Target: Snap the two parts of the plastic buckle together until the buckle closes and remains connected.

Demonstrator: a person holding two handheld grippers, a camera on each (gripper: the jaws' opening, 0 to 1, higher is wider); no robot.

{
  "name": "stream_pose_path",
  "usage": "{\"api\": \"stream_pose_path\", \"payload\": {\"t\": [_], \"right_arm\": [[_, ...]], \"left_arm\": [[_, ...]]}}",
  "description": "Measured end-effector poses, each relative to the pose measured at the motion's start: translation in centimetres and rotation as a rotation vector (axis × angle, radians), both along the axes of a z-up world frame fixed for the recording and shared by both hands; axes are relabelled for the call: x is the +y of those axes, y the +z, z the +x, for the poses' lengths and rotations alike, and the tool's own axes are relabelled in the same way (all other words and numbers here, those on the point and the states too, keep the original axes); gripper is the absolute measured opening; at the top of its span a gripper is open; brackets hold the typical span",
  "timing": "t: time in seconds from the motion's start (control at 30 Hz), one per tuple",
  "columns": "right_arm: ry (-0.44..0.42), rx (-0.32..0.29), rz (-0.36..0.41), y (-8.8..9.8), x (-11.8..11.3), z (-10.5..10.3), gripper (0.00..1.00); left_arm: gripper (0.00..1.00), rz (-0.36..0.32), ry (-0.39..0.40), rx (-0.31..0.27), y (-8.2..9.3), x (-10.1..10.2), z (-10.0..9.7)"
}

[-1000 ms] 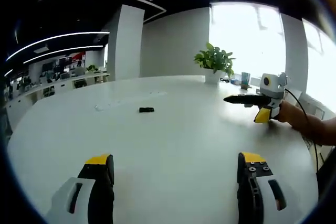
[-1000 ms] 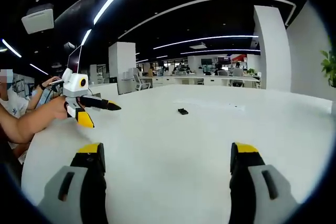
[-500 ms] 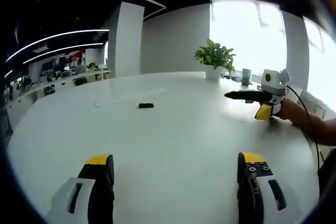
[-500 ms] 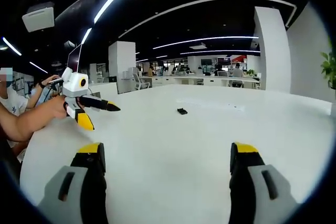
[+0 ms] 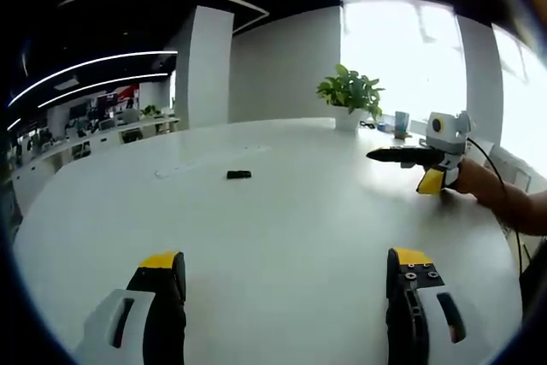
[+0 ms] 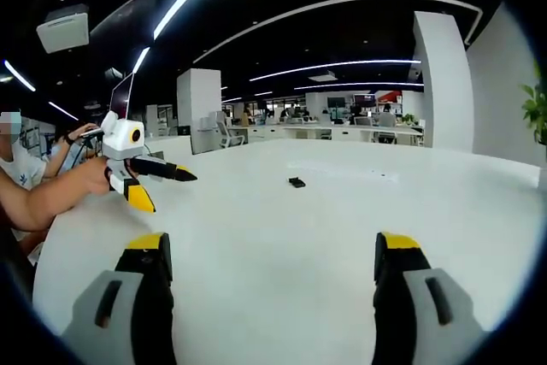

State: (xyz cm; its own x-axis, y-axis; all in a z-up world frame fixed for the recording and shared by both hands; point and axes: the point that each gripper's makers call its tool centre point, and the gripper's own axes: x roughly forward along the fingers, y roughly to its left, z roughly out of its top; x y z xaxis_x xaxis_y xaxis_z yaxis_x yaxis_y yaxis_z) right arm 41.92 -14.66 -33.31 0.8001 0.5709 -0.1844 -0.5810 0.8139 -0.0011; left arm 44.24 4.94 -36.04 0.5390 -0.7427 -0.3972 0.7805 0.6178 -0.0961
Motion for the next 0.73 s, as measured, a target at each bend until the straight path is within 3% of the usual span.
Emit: {"api": "stream_pose_path", "payload": {"t": [0.73], "right_arm": [[-0.003,0.001,-0.011,-0.17,-0.05,-0.09,0.96]], "left_arm": [[0.99,0.006,-0.024,0.002,0.15,-0.33,0.15]]}}
